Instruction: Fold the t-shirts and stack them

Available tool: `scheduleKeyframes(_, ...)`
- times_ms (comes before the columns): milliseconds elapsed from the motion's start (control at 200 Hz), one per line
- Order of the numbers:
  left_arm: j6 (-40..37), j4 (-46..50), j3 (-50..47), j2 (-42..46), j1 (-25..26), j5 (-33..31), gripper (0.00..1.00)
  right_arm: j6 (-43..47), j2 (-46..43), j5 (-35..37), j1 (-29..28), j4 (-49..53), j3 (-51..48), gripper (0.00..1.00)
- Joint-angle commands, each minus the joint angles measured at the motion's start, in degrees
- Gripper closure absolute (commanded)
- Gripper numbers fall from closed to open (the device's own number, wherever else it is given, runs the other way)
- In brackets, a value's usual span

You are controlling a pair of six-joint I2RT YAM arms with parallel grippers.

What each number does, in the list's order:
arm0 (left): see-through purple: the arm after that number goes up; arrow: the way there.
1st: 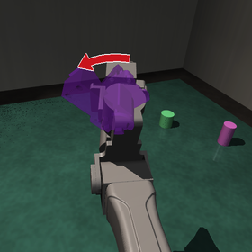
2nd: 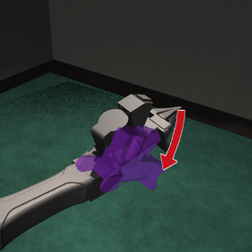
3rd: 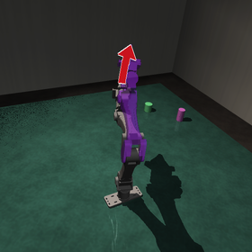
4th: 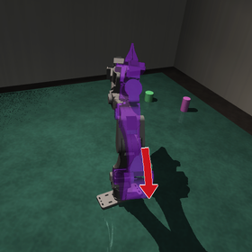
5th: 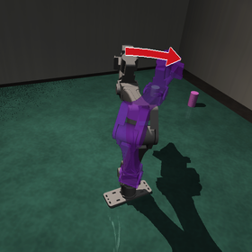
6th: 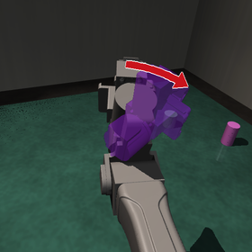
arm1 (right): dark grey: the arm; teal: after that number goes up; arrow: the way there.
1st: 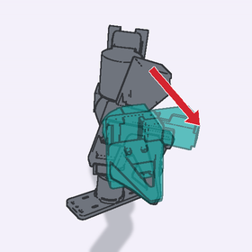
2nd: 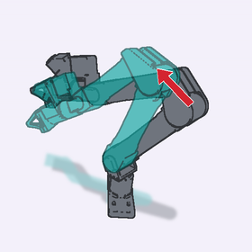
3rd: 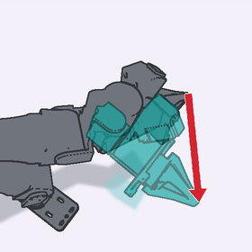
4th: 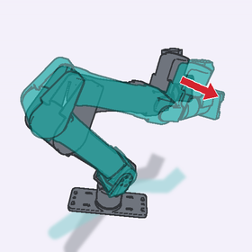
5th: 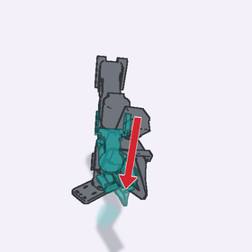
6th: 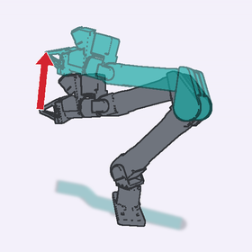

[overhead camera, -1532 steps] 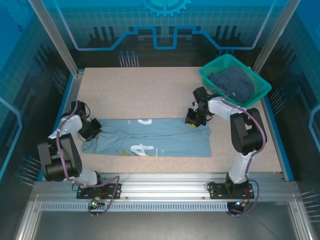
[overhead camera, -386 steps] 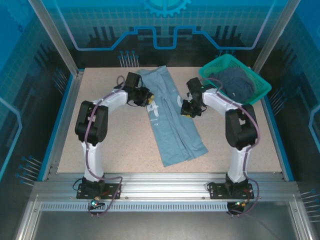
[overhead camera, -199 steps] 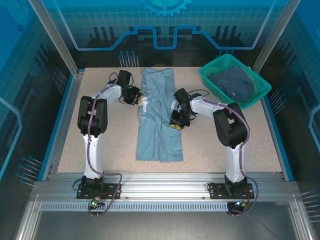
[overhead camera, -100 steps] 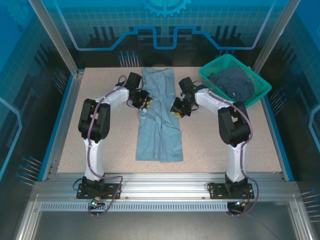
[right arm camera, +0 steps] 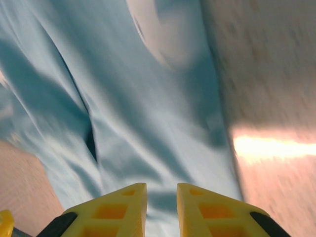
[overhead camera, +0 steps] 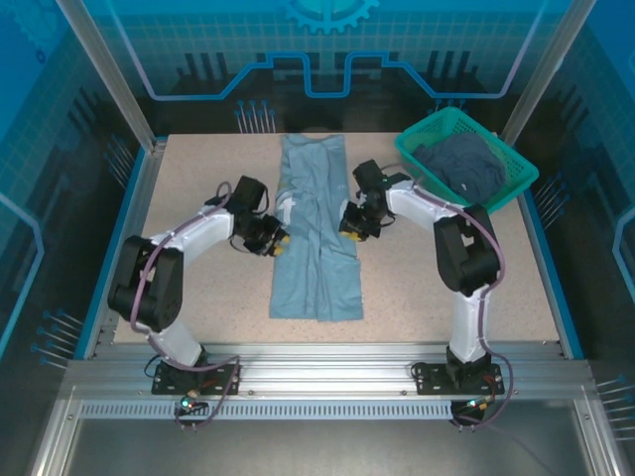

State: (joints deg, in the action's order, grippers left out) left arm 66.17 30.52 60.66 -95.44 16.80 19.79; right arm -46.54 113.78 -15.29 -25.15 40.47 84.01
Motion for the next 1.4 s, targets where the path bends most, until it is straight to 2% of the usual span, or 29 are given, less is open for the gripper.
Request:
scheduleKeyframes(0, 0.36, -2.11, -7.81, 0.51, 3.41, 5.27, 0.75, 3.33, -6.99, -2.42, -2.72, 3.3, -7.5, 0.76)
scheduleKeyframes(210, 2.5, -5.18, -14.51, -0.25, 9.88, 4.75, 0.77, 0.96, -11.93, -5.91, -9.55, 0.14, -21.38, 0.76)
scheduleKeyframes(460, 6.38, -3.46, -25.64, 7.14, 12.72, -1.31, 0.79, -3.86, -8.83, -4.21, -16.3, -2.63, -25.19, 0.77)
scheduleKeyframes(710, 6.2, -1.96, -25.0, 10.83, 12.76, -4.6, 0.67, -4.96, -10.02, -1.95, -17.58, 0.56, -24.1, 0.75)
scheduleKeyframes(815, 4.71, 4.1, -22.05, 13.87, 13.19, -7.23, 0.64, -5.26, -13.67, -0.08, -16.69, 2.73, -23.89, 0.72)
scheduleKeyframes(920, 4.54, 10.79, -22.34, 18.92, 13.38, -8.77, 0.64, -5.79, -18.81, 2.36, -16.47, 6.7, -24.01, 0.65)
scheduleKeyframes(1065, 3.91, 14.38, -27.22, 25.89, 13.44, -6.47, 0.63, -6.63, -24.41, 1.55, -15.52, 7.37, -29.37, 0.62)
scheduleKeyframes(1220, 5.05, 3.58, -34.2, 27.93, 13.69, 1.39, 0.61, -7.46, -27.27, -1.39, -15.09, 1.28, -37.93, 0.62)
scheduleKeyframes(1396, 3.99, 0.04, -35.44, 24.74, 13.79, 2.39, 0.58, -8.1, -24.39, -2.11, -15.23, -4.03, -39.63, 0.6)
